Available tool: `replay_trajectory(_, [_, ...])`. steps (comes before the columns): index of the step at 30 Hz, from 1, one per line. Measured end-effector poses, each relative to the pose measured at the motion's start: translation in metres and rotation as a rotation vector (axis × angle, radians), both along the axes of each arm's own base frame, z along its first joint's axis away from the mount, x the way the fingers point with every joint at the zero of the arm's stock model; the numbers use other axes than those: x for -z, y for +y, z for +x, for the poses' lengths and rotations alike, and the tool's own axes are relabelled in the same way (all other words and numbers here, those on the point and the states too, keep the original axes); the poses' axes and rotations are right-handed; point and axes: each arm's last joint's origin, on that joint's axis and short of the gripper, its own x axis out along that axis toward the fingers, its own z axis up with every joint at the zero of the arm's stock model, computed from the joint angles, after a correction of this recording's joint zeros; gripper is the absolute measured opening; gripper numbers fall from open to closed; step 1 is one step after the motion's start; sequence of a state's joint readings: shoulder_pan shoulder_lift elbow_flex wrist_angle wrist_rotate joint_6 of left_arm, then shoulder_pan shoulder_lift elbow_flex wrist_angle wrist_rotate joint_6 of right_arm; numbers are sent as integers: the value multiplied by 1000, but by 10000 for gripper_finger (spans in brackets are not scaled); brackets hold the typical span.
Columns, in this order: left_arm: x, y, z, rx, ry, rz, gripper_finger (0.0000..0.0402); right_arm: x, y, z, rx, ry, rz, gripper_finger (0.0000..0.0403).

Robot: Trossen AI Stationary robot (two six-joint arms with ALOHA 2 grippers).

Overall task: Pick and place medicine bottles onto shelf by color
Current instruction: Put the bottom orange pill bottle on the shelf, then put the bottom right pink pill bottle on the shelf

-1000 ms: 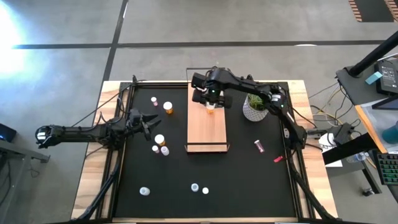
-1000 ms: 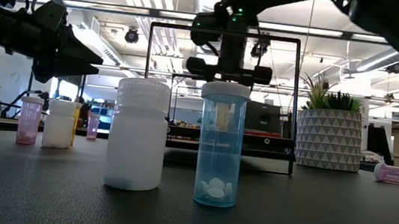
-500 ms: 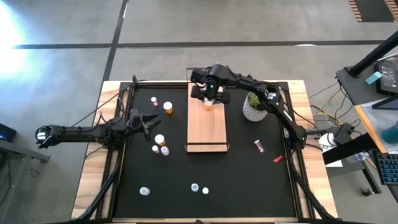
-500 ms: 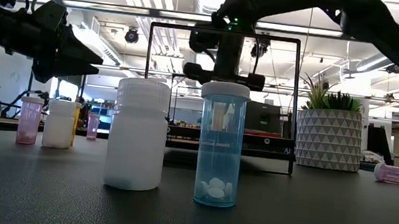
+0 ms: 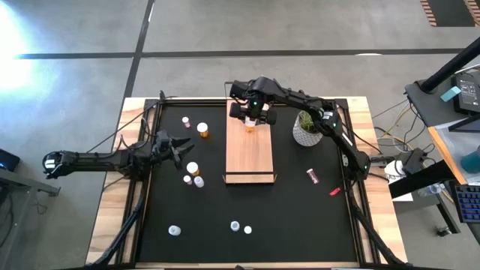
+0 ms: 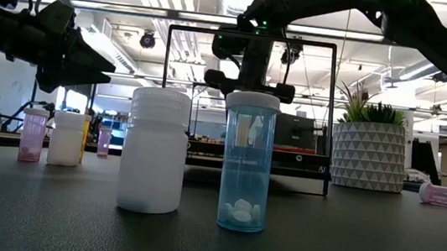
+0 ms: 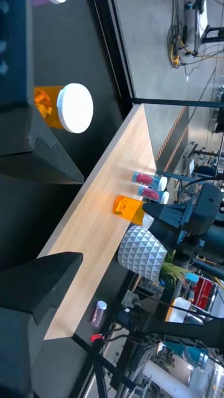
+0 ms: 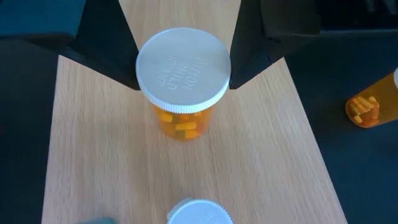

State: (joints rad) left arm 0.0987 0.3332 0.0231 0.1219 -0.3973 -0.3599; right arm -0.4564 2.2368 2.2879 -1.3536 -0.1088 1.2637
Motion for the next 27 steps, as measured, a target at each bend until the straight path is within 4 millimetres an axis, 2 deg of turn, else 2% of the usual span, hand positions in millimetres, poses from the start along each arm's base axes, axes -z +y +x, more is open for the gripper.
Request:
replay_trajectory(6, [0, 0, 0, 0, 0, 0, 173, 1, 0, -1, -4, 8, 0, 268])
replay_trajectory(10, [0, 0, 0, 0, 0, 0, 173, -7, 1, -1, -8, -3, -6, 302])
replay_trajectory(18, [0, 0, 0, 0, 0, 0, 173, -35, 10, -9, -47, -22, -23, 369])
replay_trajectory(22, [0, 0, 0, 0, 0, 0, 173, -54, 18, -20, -72, -27, -30, 377])
replay_trajectory(27, [0, 0, 0, 0, 0, 0, 173, -91, 32, -46, -114, 6, -94, 377])
